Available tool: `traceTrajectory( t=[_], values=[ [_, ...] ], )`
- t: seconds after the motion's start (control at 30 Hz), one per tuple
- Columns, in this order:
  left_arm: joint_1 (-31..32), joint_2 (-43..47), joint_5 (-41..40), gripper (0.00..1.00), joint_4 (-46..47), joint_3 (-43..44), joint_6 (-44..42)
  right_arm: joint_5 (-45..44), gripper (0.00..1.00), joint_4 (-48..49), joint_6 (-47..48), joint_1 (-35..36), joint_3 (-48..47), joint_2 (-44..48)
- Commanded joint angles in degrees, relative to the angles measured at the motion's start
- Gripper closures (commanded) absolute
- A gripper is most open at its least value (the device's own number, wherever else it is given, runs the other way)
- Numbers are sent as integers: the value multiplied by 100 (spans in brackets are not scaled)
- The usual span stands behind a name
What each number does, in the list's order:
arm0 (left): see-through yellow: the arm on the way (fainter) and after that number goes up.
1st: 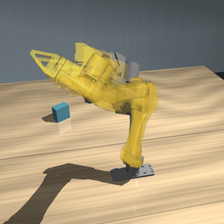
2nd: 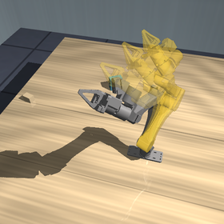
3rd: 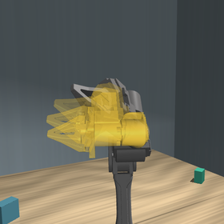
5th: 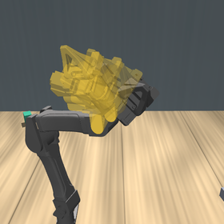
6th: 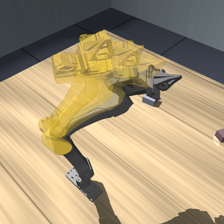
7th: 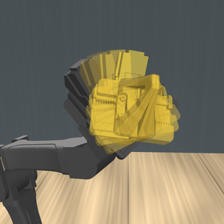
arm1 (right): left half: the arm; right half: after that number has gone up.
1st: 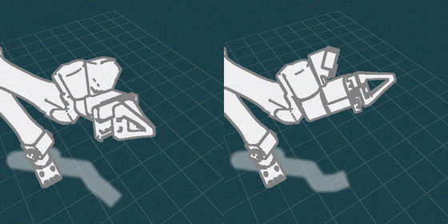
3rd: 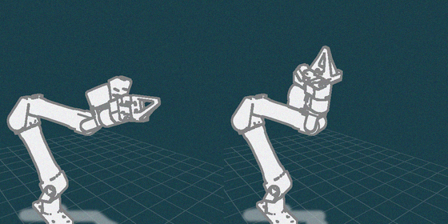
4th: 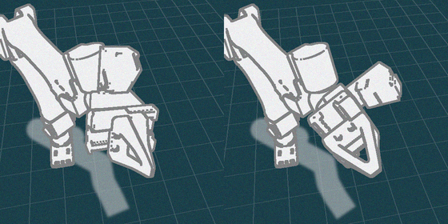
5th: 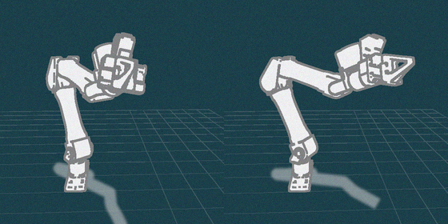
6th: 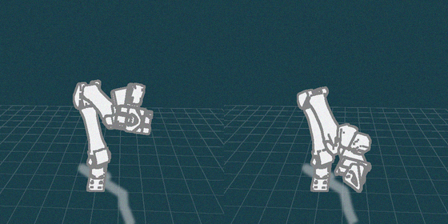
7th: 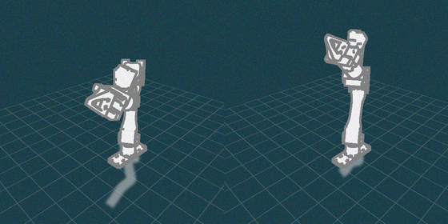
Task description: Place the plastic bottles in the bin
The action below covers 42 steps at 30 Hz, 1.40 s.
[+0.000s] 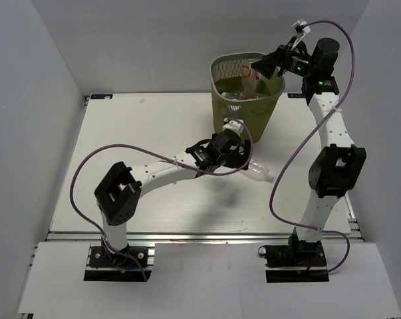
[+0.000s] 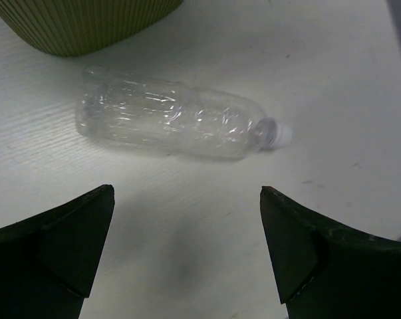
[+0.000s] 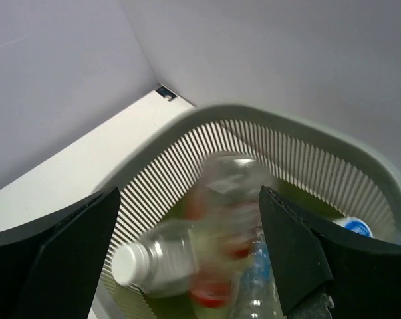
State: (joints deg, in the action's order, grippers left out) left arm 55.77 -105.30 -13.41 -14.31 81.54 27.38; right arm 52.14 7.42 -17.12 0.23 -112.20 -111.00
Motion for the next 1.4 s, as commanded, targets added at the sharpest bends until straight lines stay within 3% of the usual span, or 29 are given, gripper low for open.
traceTrajectory(
  t=[0.0, 0.13, 0.17, 0.3, 0.47, 0.63, 0.77, 0.8, 0.93, 1.0, 1.03, 1.07, 1.1, 1.13, 1.2, 1.3, 1.37],
  values=[
    [75, -306, -118, 0, -1099, 608, 1759, -353, 10, -258, 359, -75, -320, 297],
    [180, -956, 66, 0, -2117, 1746, 3629, -520, 10, -355, 534, -312, 119, 928],
    [232, -1140, 67, 0, -2869, 2039, 3930, -582, 10, -408, 630, -339, 450, 1053],
    [233, -2011, 162, 0, -3964, 3218, 4785, -837, 10, -558, 824, -698, 1373, 2001],
    [233, -2355, -161, 0, -3404, 3281, 4908, -434, 10, -513, 886, -1208, 2913, 3169],
    [233, -2943, -610, 0, -3729, 3896, 4909, -73, 10, -575, 808, -1526, 4134, 3953],
    [285, -2552, -496, 0, -3045, 3335, 4909, 287, 10, -628, 842, -1728, 4531, 4183],
    [338, -2348, -496, 0, -2886, 2942, 4909, 384, 10, -1019, 947, -1754, 4532, 4192],
    [391, -1127, -496, 0, -2218, 1754, 4479, 26, 11, -2392, 2413, -1798, 4216, 3859],
    [443, -583, -548, 0, -1998, 1062, 4129, 94, 13, -3550, 4172, -1798, 3674, 3326],
    [444, -49, -549, 0, -1997, 848, 3648, 190, 13, -4747, 4635, -1798, 3505, 2835],
    [444, 217, -418, 1, -1893, 629, 3330, 243, 14, -5176, 5135, -1798, 3338, 2281],
    [444, 498, -330, 1, -1700, 131, 3048, 296, 17, -5633, 6941, -1790, 2736, 1989],
    [444, 771, -242, 3, -1568, -144, 2541, 340, 17, -6656, 7464, -1763, 2565, 1333],
    [444, 1615, -241, 5, -1287, -953, 2247, 498, 14, -6841, 8809, -1772, 2405, 1160],
    [444, 2597, -556, 5, -1433, -1727, 2149, -45, 10, -5555, 9461, -1465, 3122, 1387],
    [444, 3039, -812, 5, -1583, -2131, 2254, -387, 10, -5199, 10139, -1141, 3658, 1616]
  ],
)
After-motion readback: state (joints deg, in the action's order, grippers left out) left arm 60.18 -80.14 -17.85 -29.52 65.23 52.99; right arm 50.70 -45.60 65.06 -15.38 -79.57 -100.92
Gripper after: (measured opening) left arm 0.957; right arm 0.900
